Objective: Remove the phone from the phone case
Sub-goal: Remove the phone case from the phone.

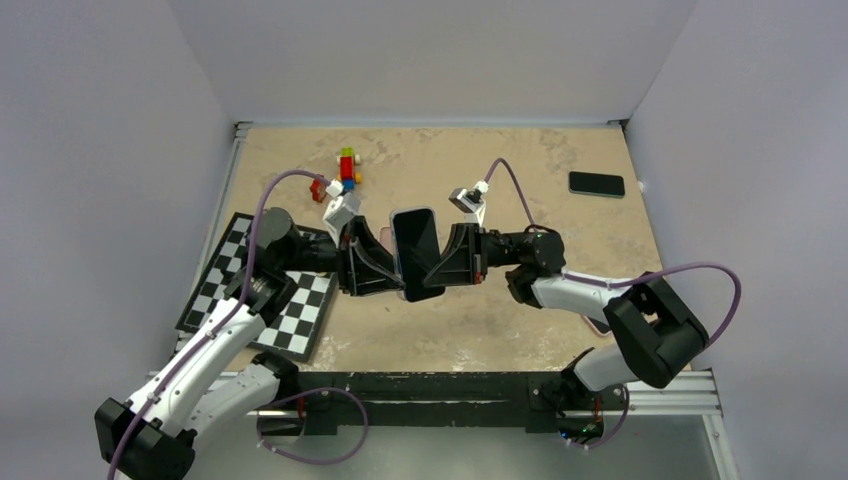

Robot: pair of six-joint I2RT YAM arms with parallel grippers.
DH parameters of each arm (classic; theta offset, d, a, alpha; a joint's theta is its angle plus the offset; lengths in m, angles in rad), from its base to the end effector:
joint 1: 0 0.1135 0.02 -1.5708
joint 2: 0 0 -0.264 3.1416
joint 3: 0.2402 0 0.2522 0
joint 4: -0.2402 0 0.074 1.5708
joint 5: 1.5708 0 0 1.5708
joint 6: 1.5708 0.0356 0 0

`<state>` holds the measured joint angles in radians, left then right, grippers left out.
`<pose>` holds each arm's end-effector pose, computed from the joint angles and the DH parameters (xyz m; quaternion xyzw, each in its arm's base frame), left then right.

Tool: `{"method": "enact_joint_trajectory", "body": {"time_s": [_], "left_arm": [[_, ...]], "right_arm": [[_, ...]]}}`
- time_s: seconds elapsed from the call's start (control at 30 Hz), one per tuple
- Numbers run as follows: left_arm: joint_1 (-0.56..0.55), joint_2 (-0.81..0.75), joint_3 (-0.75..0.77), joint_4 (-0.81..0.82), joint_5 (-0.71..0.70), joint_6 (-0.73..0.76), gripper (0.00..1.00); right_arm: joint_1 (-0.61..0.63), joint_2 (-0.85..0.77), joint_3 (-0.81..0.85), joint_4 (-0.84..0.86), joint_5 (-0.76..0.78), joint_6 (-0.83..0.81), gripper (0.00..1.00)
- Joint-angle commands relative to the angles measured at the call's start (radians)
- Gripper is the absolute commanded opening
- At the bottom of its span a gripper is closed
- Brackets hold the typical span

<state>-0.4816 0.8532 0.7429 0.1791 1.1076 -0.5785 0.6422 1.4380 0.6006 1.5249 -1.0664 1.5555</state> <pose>0.1502 -0.1145 0.3512 0.3559 0.5983 -0.6240 0.3550 0.1928 0.1831 0.2912 -0.2501 0.5330 0.7922 0.1604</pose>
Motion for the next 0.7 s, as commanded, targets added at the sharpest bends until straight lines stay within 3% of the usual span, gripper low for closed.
{"method": "enact_joint_trajectory", "body": {"time_s": [0.0,0.2,0.67], "left_arm": [[-0.018,-0.007,0.041,-0.065,0.046,0.101,0.41],[-0.018,-0.004,0.061,-0.148,0.034,0.164,0.32],[-0.020,0.030,0.063,-0.151,0.018,0.193,0.28]], "right_arm": [[-0.015,0.000,0.053,0.152,0.055,0.027,0.00],[-0.014,-0.012,0.053,0.186,0.018,0.048,0.00],[0.006,0.033,0.109,0.306,-0.019,0.129,0.00]]}}
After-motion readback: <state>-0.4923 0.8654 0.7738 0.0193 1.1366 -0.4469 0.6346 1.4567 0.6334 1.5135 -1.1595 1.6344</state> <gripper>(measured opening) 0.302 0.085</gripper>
